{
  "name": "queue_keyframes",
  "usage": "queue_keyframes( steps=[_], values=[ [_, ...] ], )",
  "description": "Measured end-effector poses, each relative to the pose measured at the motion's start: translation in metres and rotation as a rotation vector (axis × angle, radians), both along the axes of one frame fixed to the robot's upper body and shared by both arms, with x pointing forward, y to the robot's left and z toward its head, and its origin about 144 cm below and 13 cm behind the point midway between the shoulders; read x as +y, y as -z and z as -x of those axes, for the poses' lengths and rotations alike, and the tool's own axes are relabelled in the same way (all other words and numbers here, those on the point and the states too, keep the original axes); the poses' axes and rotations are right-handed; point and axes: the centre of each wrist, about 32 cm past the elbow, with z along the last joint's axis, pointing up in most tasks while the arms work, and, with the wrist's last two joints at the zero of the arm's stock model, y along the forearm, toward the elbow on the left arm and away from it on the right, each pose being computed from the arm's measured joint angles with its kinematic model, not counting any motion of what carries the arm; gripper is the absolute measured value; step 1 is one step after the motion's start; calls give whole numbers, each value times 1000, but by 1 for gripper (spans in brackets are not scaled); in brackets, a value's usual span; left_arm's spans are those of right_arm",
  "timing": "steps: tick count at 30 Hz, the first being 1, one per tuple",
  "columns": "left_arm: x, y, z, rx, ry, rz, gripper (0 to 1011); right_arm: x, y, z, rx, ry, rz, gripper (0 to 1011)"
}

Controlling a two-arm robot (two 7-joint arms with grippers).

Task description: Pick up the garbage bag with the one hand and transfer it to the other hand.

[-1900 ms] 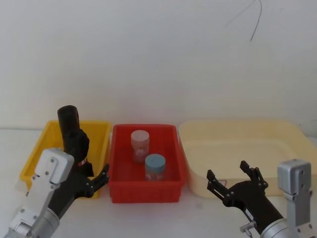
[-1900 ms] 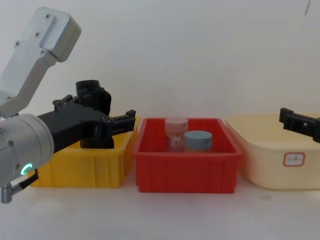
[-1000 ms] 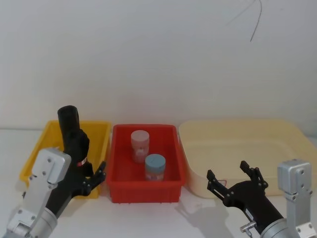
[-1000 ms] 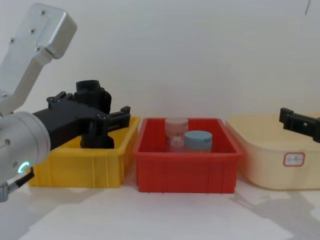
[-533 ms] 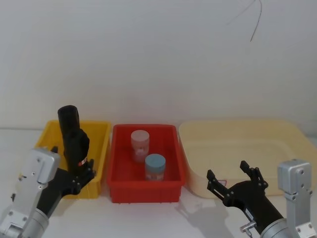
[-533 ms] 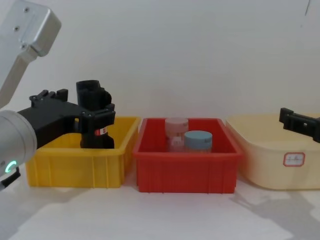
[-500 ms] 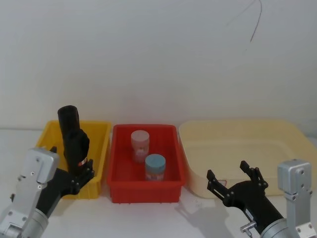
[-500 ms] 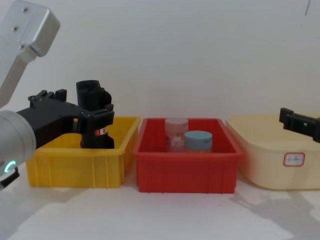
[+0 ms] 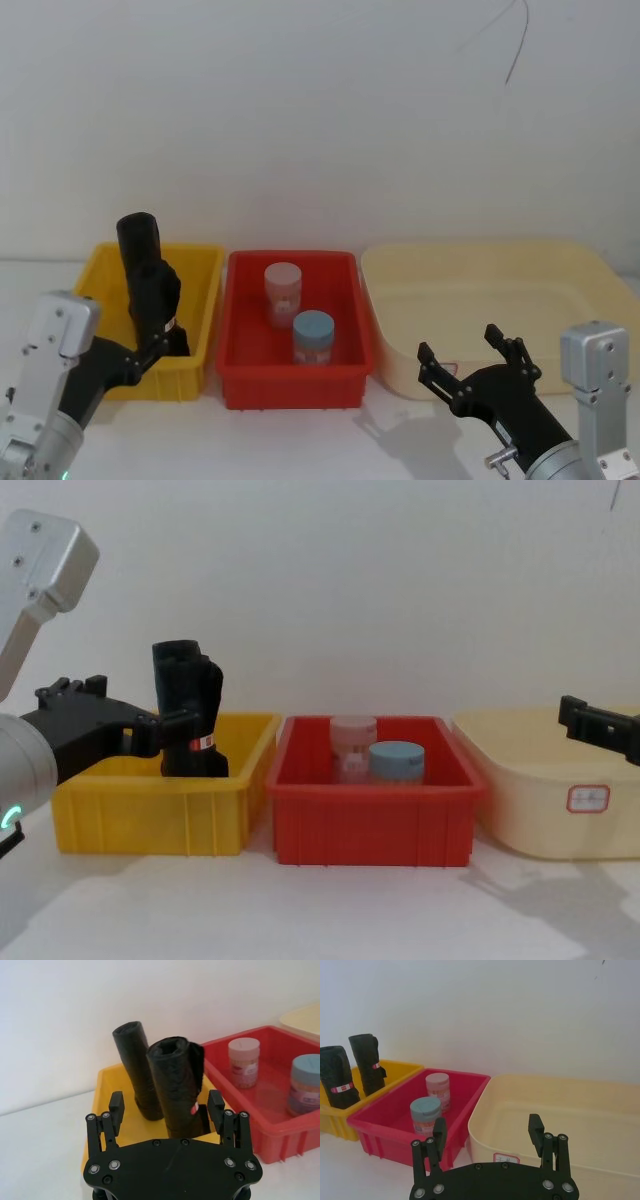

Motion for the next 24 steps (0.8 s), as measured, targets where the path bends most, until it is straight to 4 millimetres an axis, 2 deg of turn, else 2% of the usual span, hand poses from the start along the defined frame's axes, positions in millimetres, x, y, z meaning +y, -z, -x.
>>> queue_keyframes(
  steps=[10,24],
  values=[
    [0,2,-15,9,3,17,1001,0,0,0,0,0,0,1000],
    [-9,3,-35,16,63,47,1000,0,0,0,0,0,0,1000]
  ],
)
